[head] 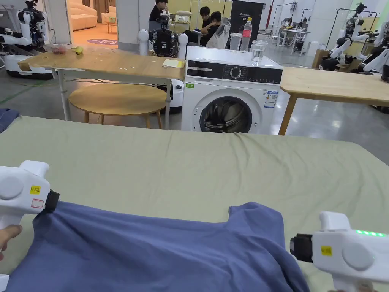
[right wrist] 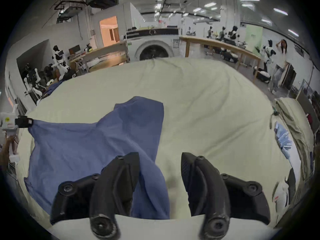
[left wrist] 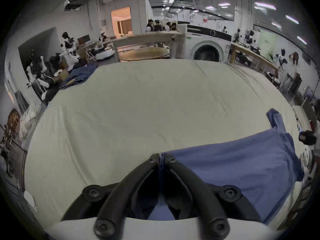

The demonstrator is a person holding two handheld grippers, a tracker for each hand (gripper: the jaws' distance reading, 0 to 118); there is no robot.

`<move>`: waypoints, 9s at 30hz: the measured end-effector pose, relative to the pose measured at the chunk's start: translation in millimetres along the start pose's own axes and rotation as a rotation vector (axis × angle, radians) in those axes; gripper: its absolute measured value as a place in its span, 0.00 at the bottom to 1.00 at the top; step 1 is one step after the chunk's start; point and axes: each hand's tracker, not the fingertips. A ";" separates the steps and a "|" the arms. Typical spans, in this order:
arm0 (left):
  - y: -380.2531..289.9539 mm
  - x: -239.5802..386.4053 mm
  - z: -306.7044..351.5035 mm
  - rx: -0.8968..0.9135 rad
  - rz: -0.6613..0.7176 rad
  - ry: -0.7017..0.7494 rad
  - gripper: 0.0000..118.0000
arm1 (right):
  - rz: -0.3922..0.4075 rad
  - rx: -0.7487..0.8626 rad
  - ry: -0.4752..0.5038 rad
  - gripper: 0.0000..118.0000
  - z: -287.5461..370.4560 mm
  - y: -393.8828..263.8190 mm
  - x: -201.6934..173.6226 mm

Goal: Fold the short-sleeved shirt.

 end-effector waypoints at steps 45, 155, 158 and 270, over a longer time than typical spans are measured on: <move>95.8 -34.0 276.7 0.471 0.047 0.049 0.00 | 0.082 0.604 0.023 0.00 230.5 164.0 -56.6; -255.6 71.9 229.5 0.437 0.084 -0.004 0.00 | 0.084 0.504 0.116 0.00 218.7 -189.7 -98.0; -256.0 68.2 230.0 0.367 0.076 0.003 0.00 | 0.085 0.489 0.120 0.00 216.6 -193.5 -98.6; -201.9 35.6 190.6 0.357 0.138 0.010 0.00 | 0.065 0.515 0.132 0.00 143.6 -119.9 -109.7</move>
